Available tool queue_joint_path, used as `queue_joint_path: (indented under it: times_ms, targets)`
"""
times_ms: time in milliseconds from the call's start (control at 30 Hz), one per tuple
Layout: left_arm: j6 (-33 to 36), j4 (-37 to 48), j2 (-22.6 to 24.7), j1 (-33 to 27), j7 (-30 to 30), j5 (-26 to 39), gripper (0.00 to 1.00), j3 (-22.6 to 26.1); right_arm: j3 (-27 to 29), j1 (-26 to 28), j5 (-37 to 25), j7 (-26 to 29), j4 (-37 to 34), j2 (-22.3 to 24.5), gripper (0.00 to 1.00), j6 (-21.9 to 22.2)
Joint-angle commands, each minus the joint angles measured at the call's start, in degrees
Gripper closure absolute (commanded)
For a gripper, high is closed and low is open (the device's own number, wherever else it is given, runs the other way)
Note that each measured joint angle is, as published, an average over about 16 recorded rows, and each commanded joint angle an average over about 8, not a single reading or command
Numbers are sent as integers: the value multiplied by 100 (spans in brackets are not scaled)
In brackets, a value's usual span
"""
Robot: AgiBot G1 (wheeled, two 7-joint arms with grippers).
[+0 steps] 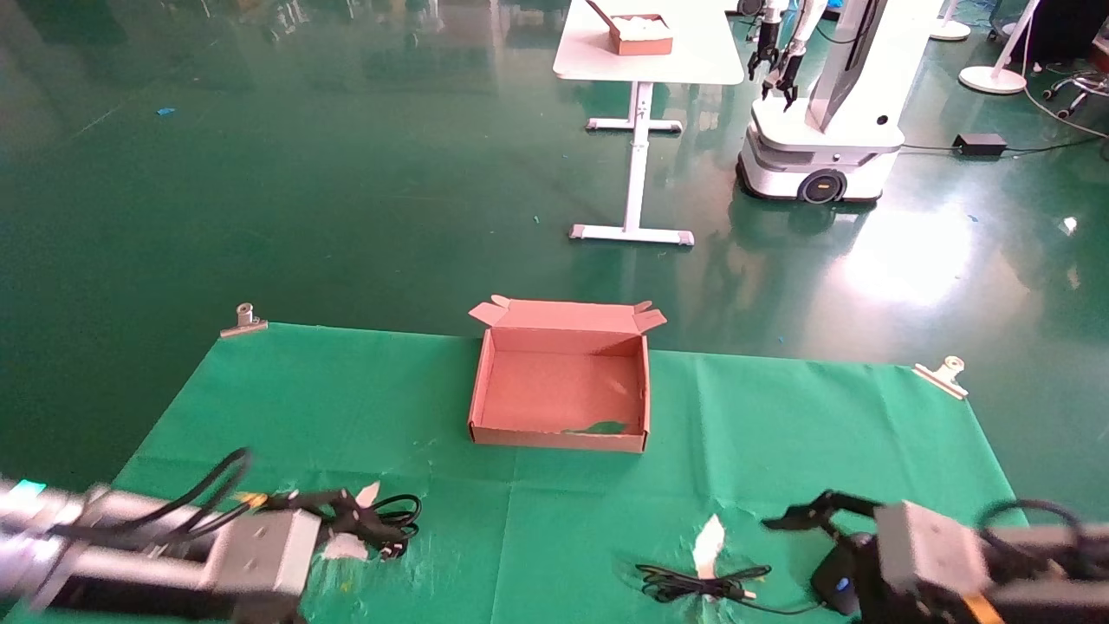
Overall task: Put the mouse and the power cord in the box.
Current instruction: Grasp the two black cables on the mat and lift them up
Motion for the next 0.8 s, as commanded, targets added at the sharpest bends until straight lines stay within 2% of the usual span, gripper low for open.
queue_joint_path:
  times_ms: [33,200,333,567,800]
  targets:
    - [-29,405,234,-404,320,644,0,325,-153,199,-376,-355,-516,-172,0,143]
    - [-513,1884,906,-979,1011,1479,0,693,-585,819,-1308,-1283,-1446,-847,0,485]
    - [-1188,2855,1322,-1212,1407,1850,0,821,-820,1177,-1740,-1906,-2215,-1379,0,716]
    - [-2206,3870,1743,-1340,1867,2143,0,902,-954,1458,-1954,-2666,-3341,-2036,0,1021]
    - [-2452,4432,1942,-1372,2211,2187,0,924,-987,1601,-2013,-3146,-4015,-2321,0,1235]
